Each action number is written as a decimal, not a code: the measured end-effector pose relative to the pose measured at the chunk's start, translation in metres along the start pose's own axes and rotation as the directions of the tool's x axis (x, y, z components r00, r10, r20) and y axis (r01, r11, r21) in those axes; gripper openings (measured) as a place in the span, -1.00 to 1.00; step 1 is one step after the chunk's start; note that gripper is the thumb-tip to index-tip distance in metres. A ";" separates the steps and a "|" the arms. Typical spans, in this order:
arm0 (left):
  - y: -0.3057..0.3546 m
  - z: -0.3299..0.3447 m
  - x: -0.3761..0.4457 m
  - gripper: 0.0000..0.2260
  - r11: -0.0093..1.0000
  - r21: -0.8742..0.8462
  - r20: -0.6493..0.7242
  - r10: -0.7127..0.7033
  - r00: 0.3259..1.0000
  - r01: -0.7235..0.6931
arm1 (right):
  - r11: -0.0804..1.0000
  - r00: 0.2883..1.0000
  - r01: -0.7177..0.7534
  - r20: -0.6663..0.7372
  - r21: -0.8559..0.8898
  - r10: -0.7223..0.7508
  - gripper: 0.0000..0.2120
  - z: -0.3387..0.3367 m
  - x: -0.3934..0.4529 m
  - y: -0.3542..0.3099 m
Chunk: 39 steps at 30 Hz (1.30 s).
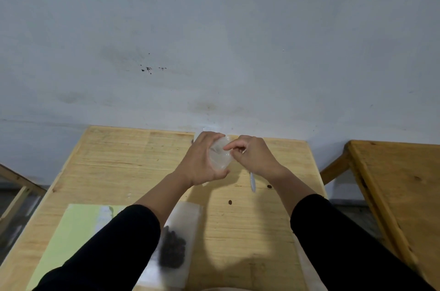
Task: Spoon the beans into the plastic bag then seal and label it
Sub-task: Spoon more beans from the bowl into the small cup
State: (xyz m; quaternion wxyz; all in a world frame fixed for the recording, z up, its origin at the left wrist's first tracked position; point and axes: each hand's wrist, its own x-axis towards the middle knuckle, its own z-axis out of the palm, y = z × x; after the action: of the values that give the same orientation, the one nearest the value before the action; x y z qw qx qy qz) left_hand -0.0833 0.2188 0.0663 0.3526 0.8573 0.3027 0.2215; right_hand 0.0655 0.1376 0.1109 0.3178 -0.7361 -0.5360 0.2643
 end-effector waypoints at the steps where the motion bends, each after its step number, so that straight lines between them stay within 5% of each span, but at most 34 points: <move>1: -0.001 0.003 -0.001 -0.23 1.000 -0.012 -0.007 -0.003 1.000 0.002 | 1.000 1.000 -0.006 -0.008 0.030 0.006 -0.78 0.000 -0.001 0.004; 7: -0.002 0.015 -0.008 -0.33 0.993 -0.024 -0.128 -0.114 0.985 0.112 | 0.928 0.964 -0.231 -0.063 0.292 0.260 -0.78 0.004 -0.010 0.057; 12: -0.008 0.028 -0.017 -0.28 0.971 -0.081 -0.232 -0.238 0.943 0.225 | 0.914 0.887 -0.402 -0.225 0.055 0.404 -0.79 0.021 -0.025 0.116; 18: -0.004 0.040 -0.020 -0.27 0.962 -0.067 -0.324 -0.271 0.906 0.264 | 0.934 0.916 -0.355 -0.211 -0.035 0.341 -0.68 0.044 -0.015 0.135; 29: -0.015 0.035 -0.031 -0.25 0.928 -0.063 -0.367 -0.363 0.856 0.366 | 0.927 0.903 -0.374 -0.239 -0.034 0.356 -0.78 0.057 -0.003 0.137; 35: -0.031 0.021 -0.032 -0.24 0.929 -0.112 -0.374 -0.369 0.851 0.353 | 0.904 0.866 -0.427 -0.281 0.013 0.413 -0.92 0.061 -0.004 0.129; 39: -0.040 0.004 -0.029 -0.23 0.938 -0.108 -0.350 -0.347 0.870 0.330 | 0.857 0.792 -0.485 -0.329 0.172 0.514 -0.85 0.063 -0.006 0.104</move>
State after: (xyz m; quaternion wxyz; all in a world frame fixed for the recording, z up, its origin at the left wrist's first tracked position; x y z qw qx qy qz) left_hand -0.1163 0.2203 0.0290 0.3427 0.7270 0.5031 0.3175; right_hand 0.0830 0.1203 -0.0084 0.3589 -0.8741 -0.2434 0.2189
